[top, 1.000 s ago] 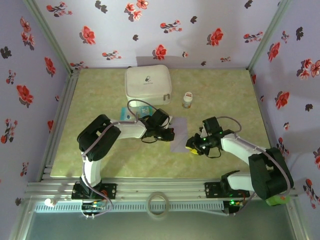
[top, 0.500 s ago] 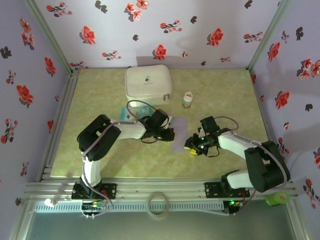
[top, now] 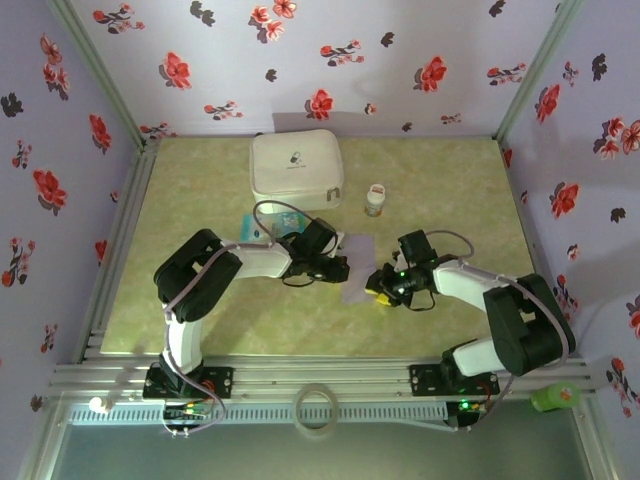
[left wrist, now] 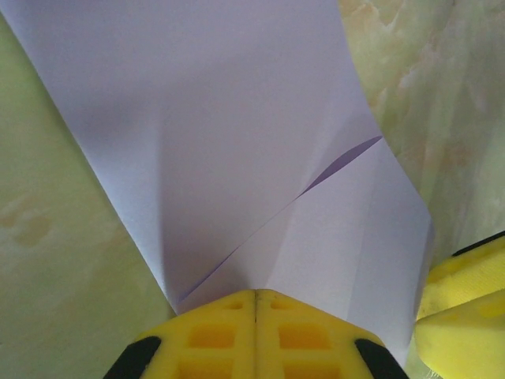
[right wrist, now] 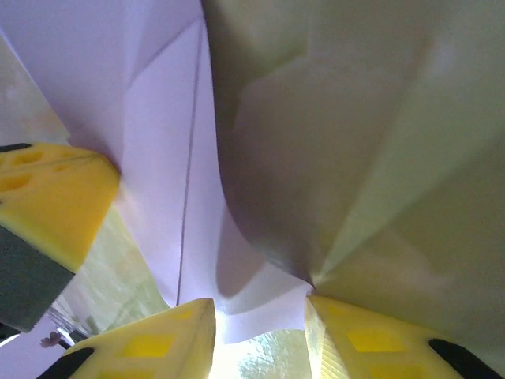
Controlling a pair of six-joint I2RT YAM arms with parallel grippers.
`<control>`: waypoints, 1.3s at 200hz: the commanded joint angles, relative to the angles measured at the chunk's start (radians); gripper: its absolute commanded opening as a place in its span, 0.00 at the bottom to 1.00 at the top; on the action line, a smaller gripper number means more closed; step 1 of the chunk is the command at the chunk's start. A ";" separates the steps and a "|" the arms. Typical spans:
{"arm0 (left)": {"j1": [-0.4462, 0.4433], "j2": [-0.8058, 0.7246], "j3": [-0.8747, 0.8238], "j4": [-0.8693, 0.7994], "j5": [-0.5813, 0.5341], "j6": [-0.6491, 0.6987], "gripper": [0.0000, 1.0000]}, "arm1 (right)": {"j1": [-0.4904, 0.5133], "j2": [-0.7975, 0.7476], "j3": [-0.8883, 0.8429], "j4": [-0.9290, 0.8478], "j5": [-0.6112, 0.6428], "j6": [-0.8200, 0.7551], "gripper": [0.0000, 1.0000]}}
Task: Fold a paper plane with a square sheet of paper (pick it up from the middle)
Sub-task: Turn over the paper at the center of the table.
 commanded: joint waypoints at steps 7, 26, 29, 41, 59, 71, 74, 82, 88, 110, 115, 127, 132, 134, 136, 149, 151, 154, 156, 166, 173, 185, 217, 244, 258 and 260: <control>0.005 0.013 -0.025 -0.033 -0.003 -0.006 0.03 | 0.009 0.024 0.020 0.077 0.007 0.012 0.37; 0.005 0.011 -0.024 -0.040 -0.003 -0.003 0.02 | 0.006 0.033 0.045 0.090 0.017 -0.001 0.39; 0.006 0.012 -0.023 -0.040 -0.003 -0.003 0.03 | 0.005 0.037 0.046 0.093 0.016 -0.003 0.40; 0.006 0.007 -0.024 -0.042 -0.003 -0.003 0.02 | -0.003 0.047 0.052 0.117 0.005 -0.007 0.40; 0.006 0.005 -0.028 -0.043 -0.003 -0.002 0.02 | -0.023 0.070 0.062 0.136 -0.018 -0.011 0.41; 0.006 0.005 -0.027 -0.045 -0.003 -0.002 0.02 | -0.035 0.077 0.063 0.161 -0.032 -0.012 0.42; 0.006 0.005 -0.027 -0.045 -0.003 -0.003 0.02 | -0.038 0.080 0.061 0.167 -0.036 -0.012 0.42; 0.006 0.005 -0.027 -0.043 -0.003 -0.004 0.02 | -0.047 0.083 0.065 0.176 -0.044 -0.014 0.42; 0.005 0.005 -0.026 -0.041 -0.004 -0.005 0.02 | -0.050 0.088 0.066 0.184 -0.050 -0.015 0.42; 0.006 0.007 -0.021 -0.042 -0.003 -0.006 0.02 | -0.068 0.114 0.082 0.204 -0.072 -0.024 0.42; 0.006 0.007 -0.019 -0.043 -0.001 -0.005 0.02 | -0.070 0.121 0.082 0.206 -0.076 -0.026 0.42; 0.006 0.006 -0.017 -0.045 -0.001 -0.006 0.02 | -0.078 0.137 0.085 0.221 -0.084 -0.024 0.42; 0.005 0.007 -0.016 -0.045 -0.002 -0.006 0.02 | -0.080 0.141 0.085 0.227 -0.085 -0.024 0.42; 0.006 0.007 -0.016 -0.046 -0.003 -0.006 0.02 | -0.082 0.143 0.085 0.229 -0.084 -0.024 0.42; 0.006 0.006 -0.016 -0.045 -0.002 -0.006 0.02 | -0.082 0.147 0.083 0.230 -0.084 -0.024 0.42; 0.006 0.007 -0.016 -0.043 -0.001 -0.010 0.02 | -0.091 0.157 0.079 0.240 -0.076 -0.024 0.41; 0.006 0.006 -0.016 -0.043 -0.002 -0.009 0.02 | -0.093 0.159 0.079 0.244 -0.076 -0.024 0.41; 0.006 0.006 -0.016 -0.040 -0.002 -0.011 0.02 | -0.094 0.161 0.077 0.248 -0.076 -0.024 0.40; 0.006 0.005 -0.016 -0.040 -0.003 -0.012 0.02 | -0.097 0.163 0.077 0.251 -0.076 -0.023 0.40; 0.005 0.003 -0.018 -0.035 -0.001 -0.015 0.02 | -0.102 0.166 0.070 0.270 -0.078 -0.018 0.39; 0.006 0.002 -0.018 -0.032 -0.002 -0.016 0.02 | -0.106 0.171 0.063 0.290 -0.086 -0.014 0.38; 0.006 0.000 -0.019 -0.027 -0.001 -0.023 0.02 | -0.110 0.179 0.058 0.307 -0.090 -0.016 0.36; 0.005 -0.002 -0.019 -0.020 0.001 -0.031 0.02 | -0.118 0.196 0.041 0.350 -0.088 -0.020 0.28; 0.006 -0.011 -0.018 -0.019 0.002 -0.035 0.05 | -0.124 0.207 0.037 0.368 -0.090 -0.024 0.20; 0.005 -0.026 -0.016 -0.016 0.002 -0.043 0.08 | -0.127 0.200 0.032 0.380 -0.096 -0.026 0.15; 0.005 -0.029 -0.015 -0.018 0.002 -0.045 0.08 | -0.126 0.199 0.032 0.380 -0.097 -0.027 0.14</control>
